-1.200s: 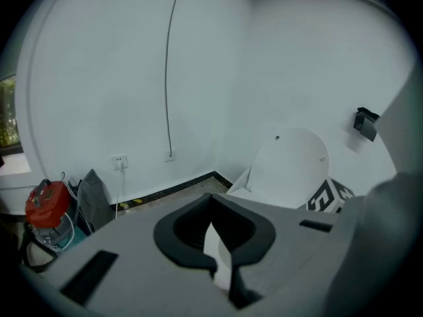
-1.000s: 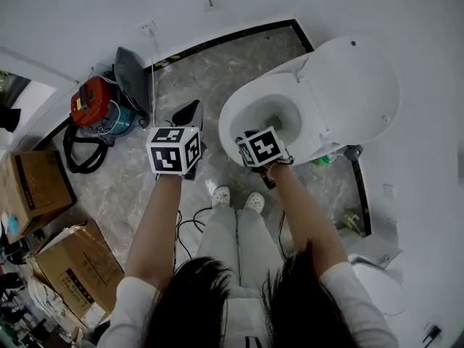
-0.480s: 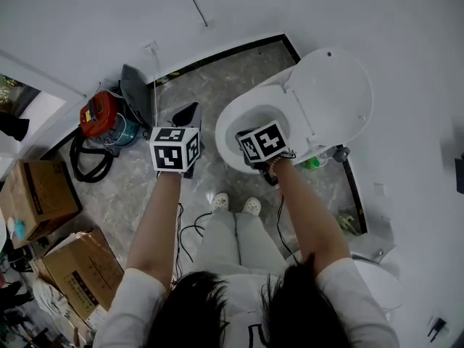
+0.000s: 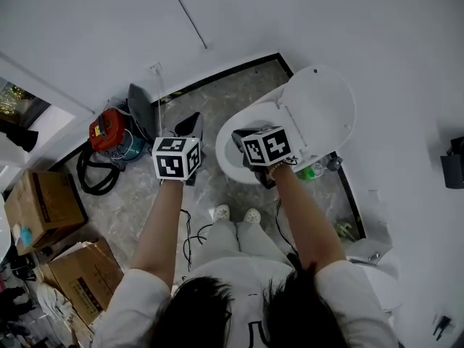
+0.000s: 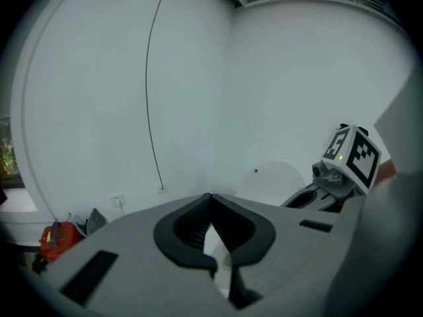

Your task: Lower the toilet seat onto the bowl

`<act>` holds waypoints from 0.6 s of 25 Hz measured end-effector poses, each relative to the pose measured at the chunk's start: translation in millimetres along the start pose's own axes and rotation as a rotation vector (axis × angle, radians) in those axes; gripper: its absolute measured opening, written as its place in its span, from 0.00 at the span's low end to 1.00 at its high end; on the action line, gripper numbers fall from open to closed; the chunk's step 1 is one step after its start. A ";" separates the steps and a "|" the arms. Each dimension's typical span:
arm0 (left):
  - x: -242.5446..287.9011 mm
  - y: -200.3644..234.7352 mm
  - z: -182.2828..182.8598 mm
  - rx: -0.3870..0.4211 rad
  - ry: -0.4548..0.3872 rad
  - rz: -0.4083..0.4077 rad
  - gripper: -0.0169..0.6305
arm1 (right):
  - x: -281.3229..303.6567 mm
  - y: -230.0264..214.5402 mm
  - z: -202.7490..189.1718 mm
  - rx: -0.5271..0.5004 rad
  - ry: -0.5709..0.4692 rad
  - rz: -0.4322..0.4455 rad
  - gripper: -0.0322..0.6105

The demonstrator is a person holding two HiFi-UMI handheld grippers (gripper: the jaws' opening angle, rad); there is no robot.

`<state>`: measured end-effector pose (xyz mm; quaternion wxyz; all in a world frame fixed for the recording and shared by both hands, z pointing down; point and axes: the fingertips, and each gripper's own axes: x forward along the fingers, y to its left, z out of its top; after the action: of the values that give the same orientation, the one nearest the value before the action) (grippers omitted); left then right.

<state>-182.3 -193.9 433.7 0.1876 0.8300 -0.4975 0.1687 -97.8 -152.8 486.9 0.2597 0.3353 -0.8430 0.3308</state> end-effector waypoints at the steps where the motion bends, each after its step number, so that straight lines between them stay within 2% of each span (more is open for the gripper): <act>1: -3.4 -1.1 5.3 0.000 -0.011 0.001 0.04 | -6.4 1.5 5.9 0.001 -0.020 -0.005 0.09; 6: -23.6 -8.2 27.9 -0.028 -0.083 0.019 0.04 | -43.6 6.7 36.0 0.071 -0.160 -0.012 0.09; 9: -35.5 -11.8 43.1 -0.016 -0.127 0.036 0.04 | -66.4 9.2 52.9 0.092 -0.234 -0.022 0.09; 15: -52.3 -21.1 79.2 0.010 -0.218 0.044 0.04 | -110.1 13.5 80.9 -0.006 -0.321 -0.095 0.09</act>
<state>-179.6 -182.8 337.2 0.1247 0.8333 -0.5321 0.0840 -54.8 -161.2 356.8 0.1380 0.4224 -0.8580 0.2578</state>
